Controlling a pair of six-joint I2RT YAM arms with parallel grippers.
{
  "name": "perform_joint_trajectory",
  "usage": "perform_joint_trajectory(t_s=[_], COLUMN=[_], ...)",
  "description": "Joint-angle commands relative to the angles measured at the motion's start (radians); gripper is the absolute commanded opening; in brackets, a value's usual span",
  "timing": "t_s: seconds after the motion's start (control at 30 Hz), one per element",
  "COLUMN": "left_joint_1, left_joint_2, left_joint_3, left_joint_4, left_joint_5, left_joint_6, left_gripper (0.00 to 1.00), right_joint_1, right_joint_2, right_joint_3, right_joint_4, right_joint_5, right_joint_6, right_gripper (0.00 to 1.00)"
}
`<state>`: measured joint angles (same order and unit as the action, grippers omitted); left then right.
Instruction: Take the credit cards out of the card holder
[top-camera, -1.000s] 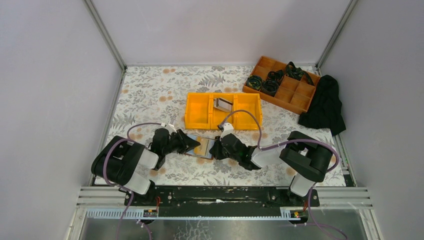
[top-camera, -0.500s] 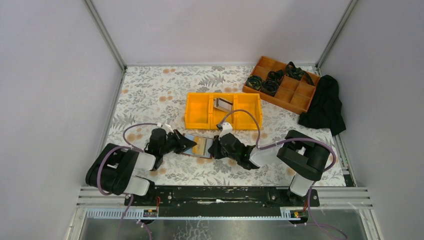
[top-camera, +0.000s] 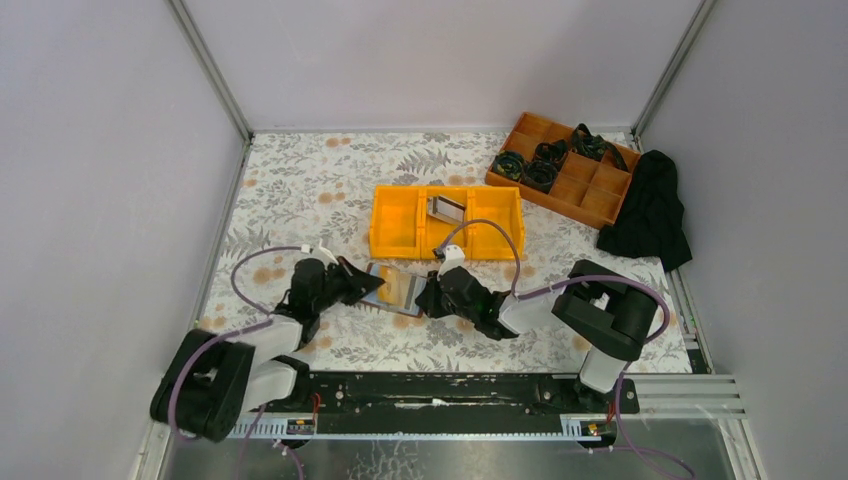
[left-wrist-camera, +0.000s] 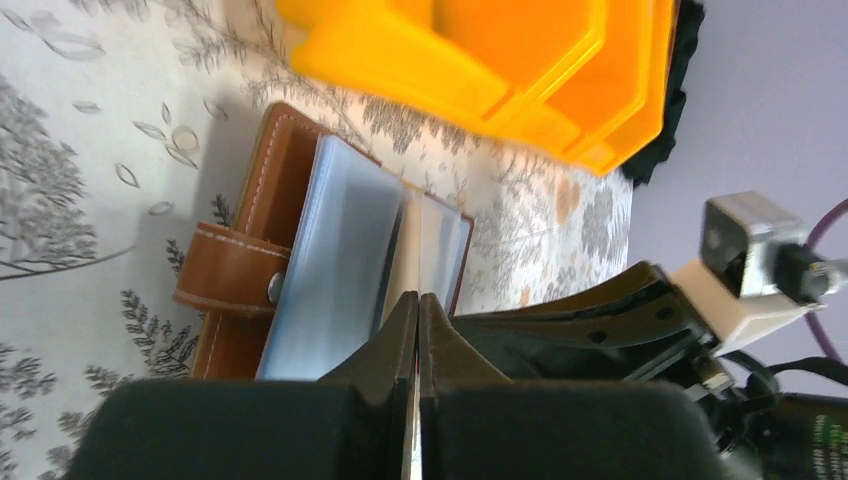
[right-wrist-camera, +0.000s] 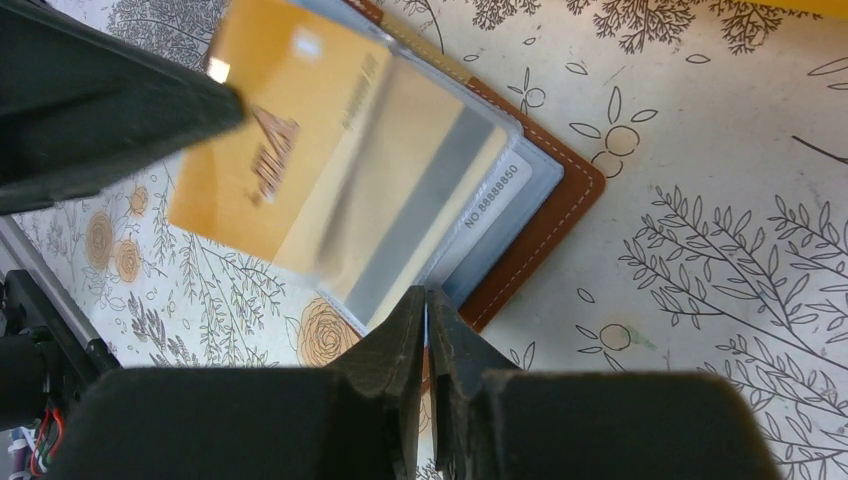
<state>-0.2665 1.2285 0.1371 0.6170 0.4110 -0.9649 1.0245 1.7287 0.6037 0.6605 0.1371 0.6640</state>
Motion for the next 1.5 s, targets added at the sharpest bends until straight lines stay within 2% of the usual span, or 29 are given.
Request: perform_joint_trajectory(t_s=[0.0,0.1,0.2,0.33,0.53,0.57,0.7,0.77,0.87,0.97,1.07,1.27,1.47], left_joint_1=[0.013,0.014,0.014,0.013,0.013,0.013,0.013,0.011,0.002,-0.016,-0.040,-0.081,-0.082], left_joint_2=[-0.205,-0.316,-0.324,-0.307,-0.298,-0.295,-0.226,-0.179,-0.107,-0.057,-0.033,-0.023,-0.024], left_joint_3=[0.034,0.052,0.059,0.035,0.016,0.005,-0.056,-0.095,-0.121,-0.127,-0.124,-0.127,-0.121], left_joint_4=[-0.183,-0.259,-0.262,-0.149,-0.004,0.028,0.237,0.390,0.587,0.734,0.838,0.883,0.911], left_joint_5=[-0.135,-0.181,-0.150,-0.067,0.027,0.038,0.095,0.114,0.138,0.158,0.164,0.156,0.166], left_joint_6=[0.038,0.037,0.031,-0.014,-0.062,-0.076,-0.146,-0.205,-0.263,-0.296,-0.318,-0.300,-0.295], left_gripper=[0.00,0.00,0.00,0.00,0.00,0.00,0.00,0.00,0.00,0.00,0.00,0.00,0.00], right_joint_1=[-0.010,-0.013,-0.013,-0.014,-0.014,-0.013,-0.018,-0.022,-0.023,-0.023,-0.022,-0.022,-0.023], right_joint_2=[0.010,0.018,0.009,-0.056,-0.259,-0.293,-0.426,-0.473,-0.497,-0.479,-0.450,-0.439,-0.500], right_joint_3=[-0.030,-0.031,-0.037,-0.056,-0.107,-0.115,-0.166,-0.172,-0.165,-0.159,-0.151,-0.141,-0.153], right_joint_4=[-0.092,-0.081,-0.062,-0.064,-0.113,-0.120,-0.083,-0.064,-0.040,0.015,0.067,0.133,0.136], right_joint_5=[0.009,0.005,-0.005,0.002,0.046,0.054,0.057,0.030,-0.036,-0.113,-0.164,-0.242,-0.267], right_joint_6=[-0.007,-0.007,-0.003,-0.015,-0.060,-0.069,-0.098,-0.109,-0.113,-0.103,-0.095,-0.089,-0.098], right_gripper=[0.12,0.12,0.12,0.12,0.13,0.17,0.58,0.67,0.66,0.57,0.54,0.53,0.50])
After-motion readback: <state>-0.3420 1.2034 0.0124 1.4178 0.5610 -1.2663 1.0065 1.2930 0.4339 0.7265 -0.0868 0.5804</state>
